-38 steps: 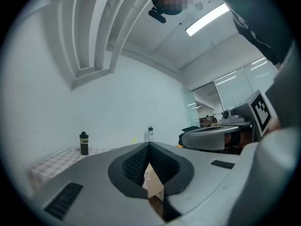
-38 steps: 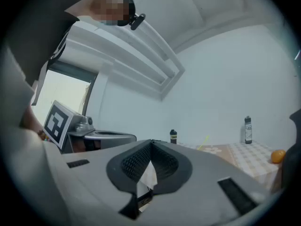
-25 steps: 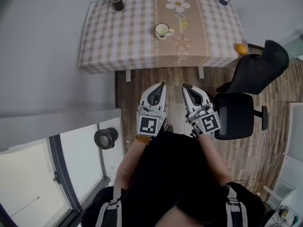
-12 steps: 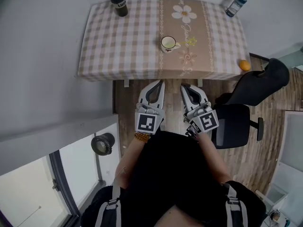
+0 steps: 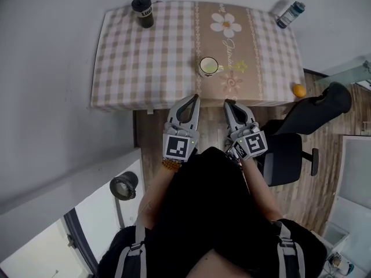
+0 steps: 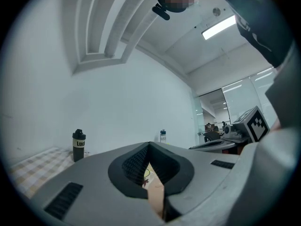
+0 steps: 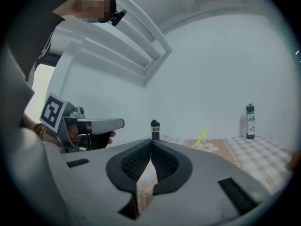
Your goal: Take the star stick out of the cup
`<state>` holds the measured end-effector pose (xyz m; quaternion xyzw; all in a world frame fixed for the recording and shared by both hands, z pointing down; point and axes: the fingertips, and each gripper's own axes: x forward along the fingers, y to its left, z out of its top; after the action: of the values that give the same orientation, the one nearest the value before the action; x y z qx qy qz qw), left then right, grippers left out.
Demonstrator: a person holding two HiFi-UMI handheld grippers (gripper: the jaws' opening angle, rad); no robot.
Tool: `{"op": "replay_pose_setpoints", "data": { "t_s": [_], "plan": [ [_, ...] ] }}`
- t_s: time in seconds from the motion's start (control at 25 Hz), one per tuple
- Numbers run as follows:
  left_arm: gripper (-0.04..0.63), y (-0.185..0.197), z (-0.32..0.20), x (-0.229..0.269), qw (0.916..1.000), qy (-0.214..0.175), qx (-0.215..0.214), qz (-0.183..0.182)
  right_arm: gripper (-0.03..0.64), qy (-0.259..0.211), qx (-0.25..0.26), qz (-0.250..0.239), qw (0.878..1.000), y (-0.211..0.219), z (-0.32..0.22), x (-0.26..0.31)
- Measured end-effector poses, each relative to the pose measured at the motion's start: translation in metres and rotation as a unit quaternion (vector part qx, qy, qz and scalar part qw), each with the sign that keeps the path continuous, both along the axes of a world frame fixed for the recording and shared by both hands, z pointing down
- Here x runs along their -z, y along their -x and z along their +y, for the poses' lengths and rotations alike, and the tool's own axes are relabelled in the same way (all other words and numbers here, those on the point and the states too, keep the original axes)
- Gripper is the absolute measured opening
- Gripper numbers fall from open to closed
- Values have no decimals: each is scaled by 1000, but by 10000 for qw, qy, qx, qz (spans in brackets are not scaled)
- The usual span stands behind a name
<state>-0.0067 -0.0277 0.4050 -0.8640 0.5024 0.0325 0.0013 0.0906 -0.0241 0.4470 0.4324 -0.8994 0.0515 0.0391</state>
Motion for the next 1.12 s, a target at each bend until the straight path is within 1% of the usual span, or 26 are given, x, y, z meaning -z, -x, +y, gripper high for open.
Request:
{"op": "replay_pose_setpoints", "data": {
  "t_s": [0.12, 0.24, 0.52, 0.64, 0.72, 0.76, 0.88, 0.96, 1.12],
  "plan": [
    [-2, 8, -14, -3, 10000, -4, -21, -27, 5, 58, -195, -67, 9998, -4, -20, -6],
    [-1, 15, -25, -8, 10000, 79, -6, -11, 5, 54, -333, -123, 9994, -7, -39, -10],
    [-1, 21, -52, -21, 9996, 223, 52, -164, 6, 246, -376, -120, 9989, -13, -80, -39],
    [-1, 21, -69, -24, 9994, 249, 53, -240, 10, 349, -233, -32, 9991, -13, -95, -51],
    [0, 20, -80, -22, 9994, 198, 11, -295, 42, 424, -138, -28, 9990, -15, -106, -57],
    [-2, 20, -83, -21, 9994, 175, 7, -296, 45, 477, -121, -34, 9988, -16, -110, -61],
    [-1, 21, -95, -26, 9993, 228, 26, -280, 46, 599, 35, 80, 9982, -15, -118, -73],
    [0, 17, -103, -28, 9994, 246, -31, -225, 91, 652, 265, 195, 9973, -15, -123, -79],
    [0, 5, -108, -34, 9992, 318, -174, -137, 92, 746, 463, 300, 9957, -21, -134, -93]
  ]
}}
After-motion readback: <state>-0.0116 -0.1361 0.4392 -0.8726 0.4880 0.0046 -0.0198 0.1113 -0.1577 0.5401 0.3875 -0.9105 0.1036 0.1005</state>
